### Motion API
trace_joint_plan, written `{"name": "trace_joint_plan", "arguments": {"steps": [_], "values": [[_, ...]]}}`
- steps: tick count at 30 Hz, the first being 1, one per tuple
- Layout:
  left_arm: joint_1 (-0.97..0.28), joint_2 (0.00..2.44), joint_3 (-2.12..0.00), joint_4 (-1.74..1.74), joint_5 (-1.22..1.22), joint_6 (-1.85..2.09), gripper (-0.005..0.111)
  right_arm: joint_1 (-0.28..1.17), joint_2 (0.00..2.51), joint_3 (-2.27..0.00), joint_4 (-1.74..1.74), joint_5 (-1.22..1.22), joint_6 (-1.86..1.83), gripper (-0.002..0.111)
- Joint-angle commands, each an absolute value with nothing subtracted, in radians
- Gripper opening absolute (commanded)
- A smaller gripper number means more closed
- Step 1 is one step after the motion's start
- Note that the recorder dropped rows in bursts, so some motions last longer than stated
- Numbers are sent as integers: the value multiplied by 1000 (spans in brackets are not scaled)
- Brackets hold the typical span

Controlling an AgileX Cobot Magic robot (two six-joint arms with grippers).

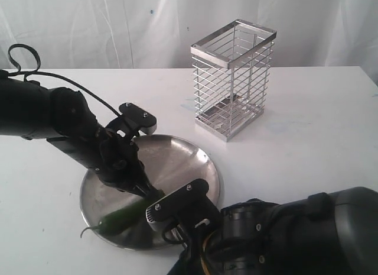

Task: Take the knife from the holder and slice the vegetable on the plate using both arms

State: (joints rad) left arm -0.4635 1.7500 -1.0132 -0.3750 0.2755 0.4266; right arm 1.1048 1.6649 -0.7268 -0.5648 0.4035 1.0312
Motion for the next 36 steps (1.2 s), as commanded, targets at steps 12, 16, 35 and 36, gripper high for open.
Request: {"name": "trace_joint_plan", "arguments": {"steps": [12,16,35,36], "values": [[-462,1744,-1008,-424,419,445,34,1105,1665,-843,-351,631,716,0],[-462,1744,-1008,-452,418,445,39,1105,1665,-865,-314,645,690,0],[-462,1744,-1008,-458,413,445,39,1105,1665,-885,-151,831,539,0],[-462,1744,-1008,-458,413,445,39,1105,1665,-885,-143,842,532,0]]}}
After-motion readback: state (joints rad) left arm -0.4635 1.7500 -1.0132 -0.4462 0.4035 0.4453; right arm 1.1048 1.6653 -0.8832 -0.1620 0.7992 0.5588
